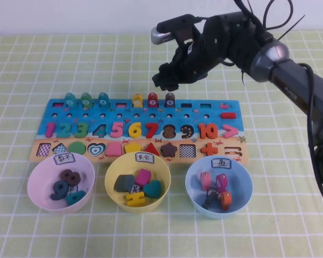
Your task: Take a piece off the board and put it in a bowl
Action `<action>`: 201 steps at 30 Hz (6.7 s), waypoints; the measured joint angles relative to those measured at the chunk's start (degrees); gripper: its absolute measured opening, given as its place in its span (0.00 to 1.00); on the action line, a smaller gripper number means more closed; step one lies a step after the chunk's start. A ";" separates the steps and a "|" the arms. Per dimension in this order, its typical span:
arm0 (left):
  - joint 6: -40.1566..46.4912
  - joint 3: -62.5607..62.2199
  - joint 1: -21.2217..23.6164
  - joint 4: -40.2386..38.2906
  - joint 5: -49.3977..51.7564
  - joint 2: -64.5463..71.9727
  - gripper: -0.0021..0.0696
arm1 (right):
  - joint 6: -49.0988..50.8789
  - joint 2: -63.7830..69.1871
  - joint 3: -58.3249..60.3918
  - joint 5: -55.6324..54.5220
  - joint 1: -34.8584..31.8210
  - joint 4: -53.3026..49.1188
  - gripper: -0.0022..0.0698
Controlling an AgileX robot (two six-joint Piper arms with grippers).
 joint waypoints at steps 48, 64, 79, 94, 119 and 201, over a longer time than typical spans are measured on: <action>0.00 0.00 0.00 0.00 0.00 0.00 0.02 | 0.02 4.20 -0.26 -0.88 0.00 0.03 0.04; 0.00 0.00 0.00 0.09 0.00 0.00 0.02 | 0.94 4.20 -0.26 -4.10 0.00 -1.61 0.32; 0.00 0.00 0.00 0.09 0.00 0.00 0.02 | 4.32 4.20 -0.26 -10.01 -0.10 -2.67 0.50; 0.00 0.00 0.00 0.09 0.00 0.00 0.02 | 3.34 6.20 -0.26 -11.24 -0.66 -2.78 0.50; 0.00 0.00 0.00 0.09 0.00 0.00 0.02 | -6.02 8.02 -0.26 -9.07 -1.33 4.51 0.50; 0.00 0.00 0.00 0.09 0.00 0.00 0.02 | -15.98 -17.48 6.33 21.39 12.55 -3.80 0.29</action>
